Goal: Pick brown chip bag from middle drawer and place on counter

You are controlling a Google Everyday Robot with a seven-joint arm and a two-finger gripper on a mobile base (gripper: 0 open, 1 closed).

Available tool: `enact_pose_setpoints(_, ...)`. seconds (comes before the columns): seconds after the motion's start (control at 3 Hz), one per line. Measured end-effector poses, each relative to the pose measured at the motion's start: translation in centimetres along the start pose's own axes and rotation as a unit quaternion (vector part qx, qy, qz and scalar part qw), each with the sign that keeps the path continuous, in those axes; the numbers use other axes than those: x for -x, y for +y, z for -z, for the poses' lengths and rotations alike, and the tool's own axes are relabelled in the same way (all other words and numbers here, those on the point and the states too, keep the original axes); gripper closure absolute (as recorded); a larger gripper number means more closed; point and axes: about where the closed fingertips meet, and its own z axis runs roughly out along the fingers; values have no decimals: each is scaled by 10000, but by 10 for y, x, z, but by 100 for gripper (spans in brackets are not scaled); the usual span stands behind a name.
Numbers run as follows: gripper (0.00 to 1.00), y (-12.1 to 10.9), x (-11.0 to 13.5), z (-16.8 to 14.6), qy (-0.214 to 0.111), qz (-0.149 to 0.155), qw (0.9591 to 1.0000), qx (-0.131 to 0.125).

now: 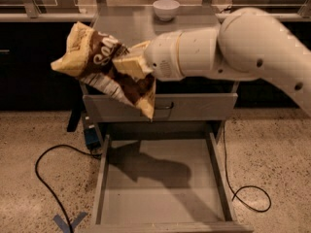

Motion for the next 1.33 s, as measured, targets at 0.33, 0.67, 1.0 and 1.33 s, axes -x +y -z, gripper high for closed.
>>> enact_pose_setpoints(0.33,100,-39,55,15,-211,380,9989,-188)
enact_pose_setpoints(0.67,100,-97,78,22,-348,374,9960,-728)
enact_pose_setpoints(1.0,100,-158,84,25,-503,154,9864,-1555)
enact_pose_setpoints(1.33,100,-206,86,21,-542,2,9713,-2316)
